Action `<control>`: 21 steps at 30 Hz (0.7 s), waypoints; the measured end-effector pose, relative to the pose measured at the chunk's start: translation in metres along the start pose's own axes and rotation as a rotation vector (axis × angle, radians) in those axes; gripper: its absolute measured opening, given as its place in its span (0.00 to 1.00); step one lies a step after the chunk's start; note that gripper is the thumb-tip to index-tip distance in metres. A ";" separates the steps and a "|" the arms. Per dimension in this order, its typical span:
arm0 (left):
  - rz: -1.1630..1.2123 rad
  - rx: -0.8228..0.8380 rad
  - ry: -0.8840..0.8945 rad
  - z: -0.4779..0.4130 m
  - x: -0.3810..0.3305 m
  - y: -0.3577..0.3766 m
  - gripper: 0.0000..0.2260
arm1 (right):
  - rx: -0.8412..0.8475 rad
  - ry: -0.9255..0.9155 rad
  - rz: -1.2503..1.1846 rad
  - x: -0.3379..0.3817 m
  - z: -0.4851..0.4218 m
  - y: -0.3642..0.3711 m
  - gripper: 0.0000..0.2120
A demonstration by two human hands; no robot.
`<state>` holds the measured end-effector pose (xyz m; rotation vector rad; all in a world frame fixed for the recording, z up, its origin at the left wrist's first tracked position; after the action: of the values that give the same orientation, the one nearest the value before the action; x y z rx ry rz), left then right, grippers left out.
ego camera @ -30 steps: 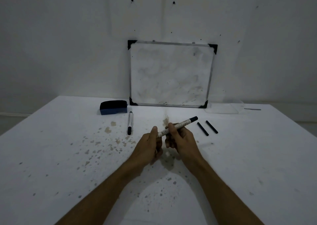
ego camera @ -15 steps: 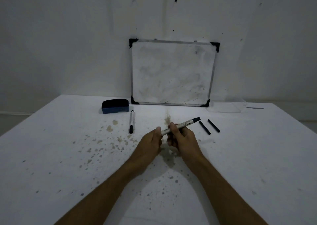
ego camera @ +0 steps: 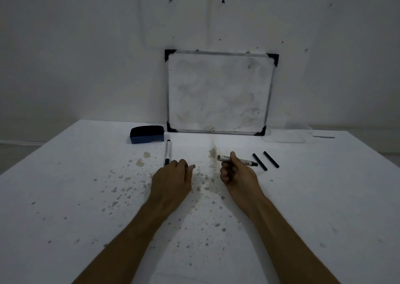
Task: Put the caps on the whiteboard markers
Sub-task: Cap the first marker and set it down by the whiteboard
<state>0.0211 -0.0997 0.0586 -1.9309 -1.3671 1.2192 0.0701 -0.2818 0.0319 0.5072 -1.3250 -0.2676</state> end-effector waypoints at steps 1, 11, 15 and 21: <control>-0.018 0.009 -0.009 -0.002 0.003 0.002 0.16 | 0.003 0.013 -0.004 -0.002 0.001 0.002 0.14; 0.416 -0.003 -0.155 0.000 0.000 -0.002 0.16 | -0.026 -0.047 0.149 0.003 0.005 -0.002 0.12; 1.538 0.239 -0.723 0.011 -0.024 0.033 0.23 | -0.070 -0.323 0.459 0.030 0.021 0.011 0.13; 2.048 0.474 -1.035 0.033 -0.050 0.047 0.25 | 0.030 -0.702 1.042 0.028 0.067 0.056 0.08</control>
<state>0.0107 -0.1672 0.0251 -1.8330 1.4645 3.0282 0.0063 -0.2602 0.0941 -0.3375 -2.0931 0.4889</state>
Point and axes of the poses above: each hand's wrist, its own z-axis away from the middle knuckle, its own y-axis out of the palm, x = y × z, the point moved 7 cm from there along -z, towards the middle knuckle, and after that the axes turned 7 degrees about z, right-handed, at the moved point
